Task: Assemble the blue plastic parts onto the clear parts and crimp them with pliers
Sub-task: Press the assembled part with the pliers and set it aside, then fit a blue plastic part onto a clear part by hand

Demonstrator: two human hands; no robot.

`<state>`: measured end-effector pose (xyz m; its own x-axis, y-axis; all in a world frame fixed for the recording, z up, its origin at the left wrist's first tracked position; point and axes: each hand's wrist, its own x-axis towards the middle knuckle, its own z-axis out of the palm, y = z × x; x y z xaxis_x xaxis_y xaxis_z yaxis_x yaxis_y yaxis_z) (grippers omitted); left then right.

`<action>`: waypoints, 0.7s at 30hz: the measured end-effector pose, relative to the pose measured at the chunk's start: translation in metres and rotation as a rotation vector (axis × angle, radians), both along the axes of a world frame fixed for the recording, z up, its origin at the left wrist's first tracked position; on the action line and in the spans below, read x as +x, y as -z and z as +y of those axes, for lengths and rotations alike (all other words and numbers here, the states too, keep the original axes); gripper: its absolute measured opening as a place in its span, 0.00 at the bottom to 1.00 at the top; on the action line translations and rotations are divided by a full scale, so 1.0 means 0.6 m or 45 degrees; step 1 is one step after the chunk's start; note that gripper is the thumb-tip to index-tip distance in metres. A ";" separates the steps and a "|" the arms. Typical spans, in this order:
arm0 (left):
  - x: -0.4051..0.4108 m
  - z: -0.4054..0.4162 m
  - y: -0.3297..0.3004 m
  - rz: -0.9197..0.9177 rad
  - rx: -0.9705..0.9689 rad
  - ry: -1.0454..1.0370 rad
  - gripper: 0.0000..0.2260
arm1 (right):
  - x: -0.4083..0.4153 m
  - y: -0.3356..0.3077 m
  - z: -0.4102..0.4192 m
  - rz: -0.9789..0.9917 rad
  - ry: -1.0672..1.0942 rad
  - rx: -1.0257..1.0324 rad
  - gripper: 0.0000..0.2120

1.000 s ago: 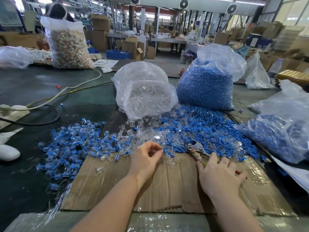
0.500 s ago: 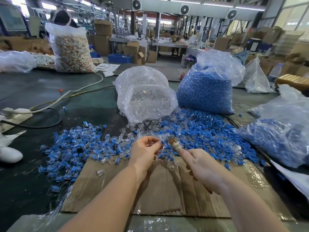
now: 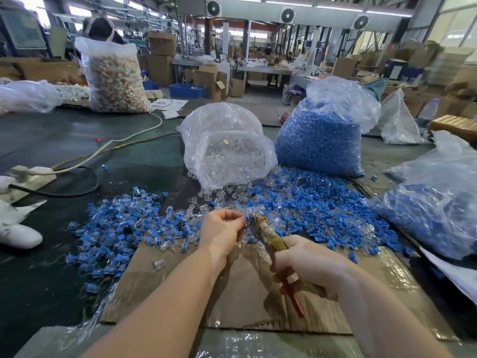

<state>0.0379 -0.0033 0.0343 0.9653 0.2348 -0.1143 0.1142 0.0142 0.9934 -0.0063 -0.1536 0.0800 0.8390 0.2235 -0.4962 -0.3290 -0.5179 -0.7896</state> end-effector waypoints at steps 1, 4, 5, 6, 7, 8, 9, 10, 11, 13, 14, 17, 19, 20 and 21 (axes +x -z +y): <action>0.000 0.001 -0.002 0.001 0.007 -0.001 0.04 | 0.001 -0.001 0.000 -0.005 -0.021 -0.028 0.08; 0.000 0.003 -0.005 0.004 -0.001 0.005 0.04 | 0.002 -0.006 0.001 -0.024 -0.068 -0.088 0.08; -0.001 0.003 -0.007 0.008 0.001 0.007 0.04 | 0.002 -0.008 0.001 -0.033 -0.078 -0.105 0.08; -0.001 0.004 -0.008 0.010 0.003 0.008 0.03 | 0.001 -0.010 0.002 -0.038 -0.088 -0.125 0.07; -0.002 0.004 -0.008 0.011 0.001 0.007 0.03 | 0.000 -0.012 0.002 -0.042 -0.093 -0.140 0.06; -0.003 0.004 -0.009 0.011 -0.001 0.003 0.03 | -0.001 -0.014 0.004 -0.050 -0.095 -0.152 0.06; -0.003 0.004 -0.010 0.012 -0.006 -0.001 0.03 | -0.001 -0.015 0.004 -0.063 -0.097 -0.163 0.05; -0.003 0.003 -0.010 0.014 -0.012 -0.006 0.03 | -0.001 -0.015 0.005 -0.082 -0.105 -0.179 0.05; -0.004 0.003 -0.011 0.016 -0.021 -0.009 0.03 | -0.001 -0.015 0.005 -0.104 -0.115 -0.197 0.04; -0.005 0.001 -0.012 0.019 -0.036 -0.010 0.03 | -0.001 -0.012 0.006 -0.144 -0.138 -0.244 0.04; -0.005 0.000 -0.012 0.020 -0.043 -0.009 0.03 | -0.001 -0.010 0.006 -0.163 -0.147 -0.271 0.04; -0.005 -0.005 -0.013 0.020 -0.052 -0.012 0.03 | 0.001 -0.006 0.005 -0.200 -0.150 -0.322 0.05; -0.004 -0.007 -0.013 0.015 -0.057 -0.020 0.03 | 0.002 -0.003 0.004 -0.201 -0.139 -0.308 0.05; -0.005 -0.008 -0.013 0.016 -0.066 -0.023 0.03 | 0.001 -0.002 0.004 -0.199 -0.126 -0.279 0.04; -0.006 -0.009 -0.012 0.022 -0.072 -0.022 0.03 | 0.000 0.000 0.003 -0.192 -0.107 -0.238 0.03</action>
<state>0.0346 -0.0086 0.0415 0.9590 0.2437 -0.1446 0.1306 0.0726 0.9888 -0.0060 -0.1516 0.0801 0.8890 0.2116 -0.4061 -0.1646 -0.6799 -0.7146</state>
